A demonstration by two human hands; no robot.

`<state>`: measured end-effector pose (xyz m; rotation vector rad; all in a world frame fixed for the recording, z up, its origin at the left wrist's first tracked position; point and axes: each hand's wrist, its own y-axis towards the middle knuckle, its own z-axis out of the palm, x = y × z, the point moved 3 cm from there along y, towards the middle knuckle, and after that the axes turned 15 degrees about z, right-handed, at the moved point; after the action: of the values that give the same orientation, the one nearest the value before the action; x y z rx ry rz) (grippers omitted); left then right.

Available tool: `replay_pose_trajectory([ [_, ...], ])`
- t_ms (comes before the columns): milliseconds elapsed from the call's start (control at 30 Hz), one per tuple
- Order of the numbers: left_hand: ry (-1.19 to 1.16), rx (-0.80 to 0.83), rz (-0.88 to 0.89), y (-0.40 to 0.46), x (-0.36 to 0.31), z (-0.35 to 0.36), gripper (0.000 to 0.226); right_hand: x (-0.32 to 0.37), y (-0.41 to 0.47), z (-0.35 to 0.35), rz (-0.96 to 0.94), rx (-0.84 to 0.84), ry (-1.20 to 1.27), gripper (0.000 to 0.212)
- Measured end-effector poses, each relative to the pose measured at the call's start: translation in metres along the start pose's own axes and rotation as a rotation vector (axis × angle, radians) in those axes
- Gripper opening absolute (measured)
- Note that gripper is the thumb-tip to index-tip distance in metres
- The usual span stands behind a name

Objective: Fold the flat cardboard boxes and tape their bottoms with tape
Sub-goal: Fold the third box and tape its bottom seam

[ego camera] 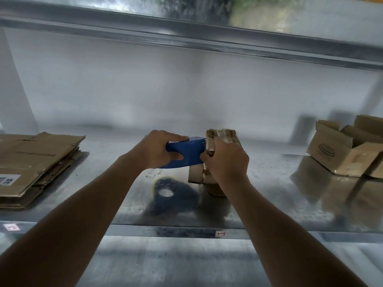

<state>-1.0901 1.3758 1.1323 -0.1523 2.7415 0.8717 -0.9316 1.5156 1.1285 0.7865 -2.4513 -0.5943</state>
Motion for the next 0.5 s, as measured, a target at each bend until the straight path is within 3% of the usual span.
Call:
replay_pose_trajectory([
  [500, 0.021, 0.015, -0.065, 0.0094, -0.004, 0.004, 0.059, -0.0041, 0.0044, -0.0033, 0.0, 0.101, -0.013, 0.042],
])
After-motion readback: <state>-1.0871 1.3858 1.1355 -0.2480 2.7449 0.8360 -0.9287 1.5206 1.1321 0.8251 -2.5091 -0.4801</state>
